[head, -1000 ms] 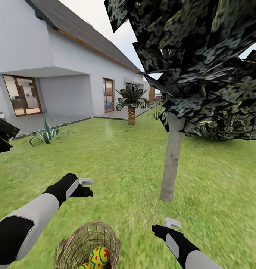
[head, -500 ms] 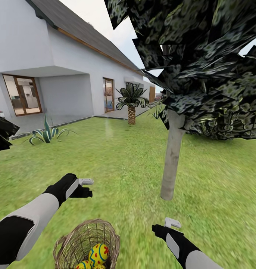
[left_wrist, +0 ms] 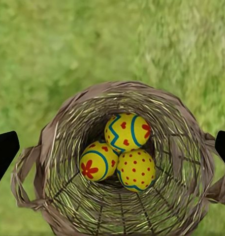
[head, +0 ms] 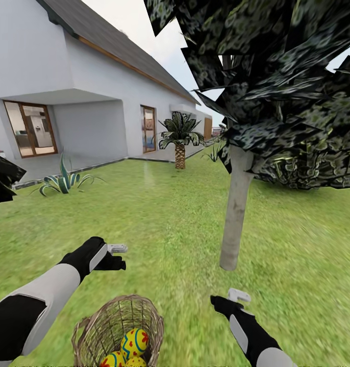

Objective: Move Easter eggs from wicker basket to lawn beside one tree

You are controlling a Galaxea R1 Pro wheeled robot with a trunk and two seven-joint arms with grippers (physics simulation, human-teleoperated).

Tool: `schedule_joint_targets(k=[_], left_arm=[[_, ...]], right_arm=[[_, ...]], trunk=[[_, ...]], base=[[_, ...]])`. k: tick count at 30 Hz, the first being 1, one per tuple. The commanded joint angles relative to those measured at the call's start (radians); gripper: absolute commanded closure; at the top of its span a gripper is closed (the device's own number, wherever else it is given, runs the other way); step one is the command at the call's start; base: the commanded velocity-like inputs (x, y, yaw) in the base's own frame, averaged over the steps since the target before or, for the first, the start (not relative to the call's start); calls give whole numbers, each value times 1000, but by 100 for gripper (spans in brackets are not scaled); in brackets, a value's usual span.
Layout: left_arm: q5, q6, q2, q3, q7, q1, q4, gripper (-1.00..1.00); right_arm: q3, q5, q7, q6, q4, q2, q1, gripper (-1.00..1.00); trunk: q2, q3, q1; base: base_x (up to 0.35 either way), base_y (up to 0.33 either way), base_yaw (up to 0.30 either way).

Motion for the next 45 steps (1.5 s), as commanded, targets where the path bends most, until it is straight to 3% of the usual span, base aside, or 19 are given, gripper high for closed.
schedule_joint_targets(k=[1,2,3,7,11,22,45], left_arm=[[2,7,1,-7,-3,-1,-1,-100],[2,7,1,-7,-3,-1,-1,-100],[2,15,1,-7,-3,-1,-1,-100],[1,36,0,-7,-3,-1,-1,-100],[1,45,-1,-7,-3,-1,-1,-100],[-1,49,-1,-8,-4,-1,-1,-100],[-2,54,-2,-8,-3,-1,0,-100]], right_arm=[[4,-10,-3,30,-99,4,35,-100],[4,-10,-3,30,-99,4,35,-100],[7,-10,-2,86,-206,8,65,-100],[8,-16,1,270,-451,25,105,-100],[8,-53,5,351,-556,31,121,-100],[6,-78,13,387,-607,26,194,-100],[5,-79,13,389,-603,26,200,-100]], trunk=[[-8,-4,4],[-15,-7,8],[-22,-11,12],[-50,-23,27],[-78,-36,42],[-155,-70,84],[-316,-142,173]], base=[[0,0,0],[0,0,0],[0,0,0],[0,0,0],[0,0,0],[0,0,0],[0,0,0]])
